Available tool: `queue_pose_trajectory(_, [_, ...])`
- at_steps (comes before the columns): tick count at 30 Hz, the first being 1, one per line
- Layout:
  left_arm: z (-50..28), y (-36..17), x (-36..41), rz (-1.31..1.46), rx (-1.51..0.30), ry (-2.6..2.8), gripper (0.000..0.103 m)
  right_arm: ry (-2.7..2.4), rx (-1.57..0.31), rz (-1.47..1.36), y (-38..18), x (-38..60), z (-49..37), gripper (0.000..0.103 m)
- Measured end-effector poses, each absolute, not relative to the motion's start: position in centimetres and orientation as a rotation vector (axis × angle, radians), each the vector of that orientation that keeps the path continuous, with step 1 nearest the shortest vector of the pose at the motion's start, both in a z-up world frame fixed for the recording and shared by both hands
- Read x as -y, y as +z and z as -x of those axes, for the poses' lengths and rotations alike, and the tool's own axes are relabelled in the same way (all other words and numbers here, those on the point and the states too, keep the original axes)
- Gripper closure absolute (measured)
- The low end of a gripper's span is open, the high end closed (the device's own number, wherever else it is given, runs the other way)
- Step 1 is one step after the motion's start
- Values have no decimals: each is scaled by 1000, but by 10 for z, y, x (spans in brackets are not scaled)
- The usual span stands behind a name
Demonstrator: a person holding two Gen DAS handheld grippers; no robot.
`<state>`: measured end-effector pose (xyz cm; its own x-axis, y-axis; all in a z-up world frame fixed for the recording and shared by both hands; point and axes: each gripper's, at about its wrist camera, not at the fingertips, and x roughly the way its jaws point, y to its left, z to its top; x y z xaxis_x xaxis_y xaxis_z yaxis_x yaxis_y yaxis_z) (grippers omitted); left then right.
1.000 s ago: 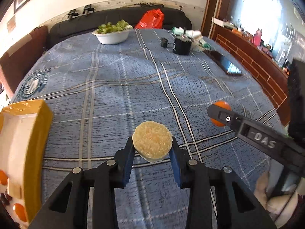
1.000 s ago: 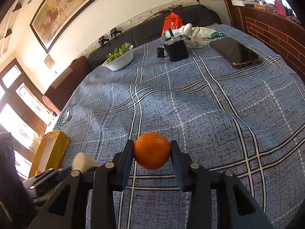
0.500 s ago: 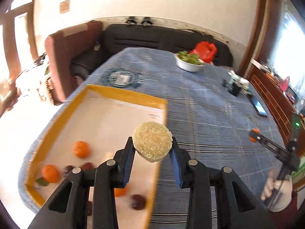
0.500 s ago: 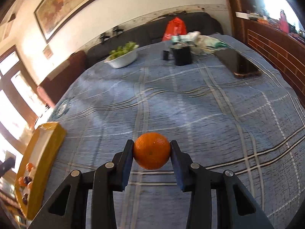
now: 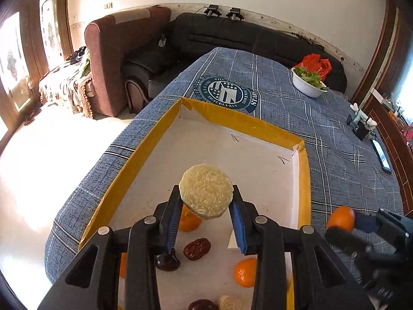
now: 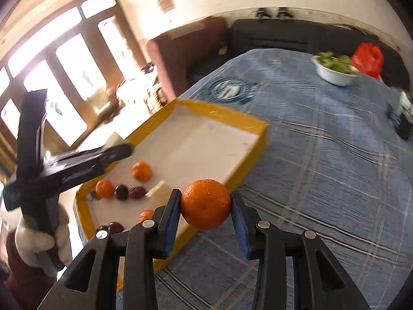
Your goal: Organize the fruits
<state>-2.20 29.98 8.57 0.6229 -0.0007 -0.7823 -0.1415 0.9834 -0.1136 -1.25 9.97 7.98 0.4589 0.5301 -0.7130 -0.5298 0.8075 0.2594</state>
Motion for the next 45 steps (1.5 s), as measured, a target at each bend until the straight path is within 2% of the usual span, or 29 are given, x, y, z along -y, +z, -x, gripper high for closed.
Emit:
queue_pose_trajectory(7, [-9, 63, -300, 183, -964, 70, 69, 640, -904, 185, 51, -161, 9, 60])
queue_pose_trajectory(14, [-20, 47, -303, 232, -1005, 48, 68, 630, -948, 235, 34, -176, -1, 60])
queue_pose_trajectory(17, [-16, 51, -303, 244, -988, 32, 60, 627, -948, 244, 32, -178, -2, 60])
queue_pose_trajectory(19, [-11, 59, -304, 253, -963, 27, 50, 630, -947, 236, 33, -179, -2, 54])
queue_pose_trajectory(22, [-2, 69, -306, 280, -930, 24, 41, 636, -934, 208, 39, -174, 1, 45])
queue_pose_trajectory(29, [28, 92, -295, 299, -887, 40, 39, 601, -882, 147, 60, -143, 19, 44])
queue_pose_trajectory(32, [55, 116, -273, 167, -859, 196, 39, 560, -851, 104, 68, -117, 31, 43])
queue_pose_trajectory(33, [68, 127, -263, 113, -818, 250, 29, 545, -842, 84, 70, -107, 35, 42])
queue_pose_trajectory(34, [89, 141, -250, 57, -732, 308, 6, 529, -834, 63, 71, -97, 39, 41])
queue_pose_trajectory(35, [102, 147, -243, 31, -666, 332, 0, 513, -827, 41, 72, -87, 41, 40])
queue_pose_trajectory(37, [133, 147, -225, 47, -574, 281, 0, 485, -824, -8, 71, -69, 46, 40])
queue_pose_trajectory(40, [140, 138, -204, 100, -624, 150, 0, 432, -824, -81, 66, -42, 51, 40])
queue_pose_trajectory(45, [159, 148, -168, -15, -556, 178, 0, 362, -806, -137, 63, -11, 74, 40])
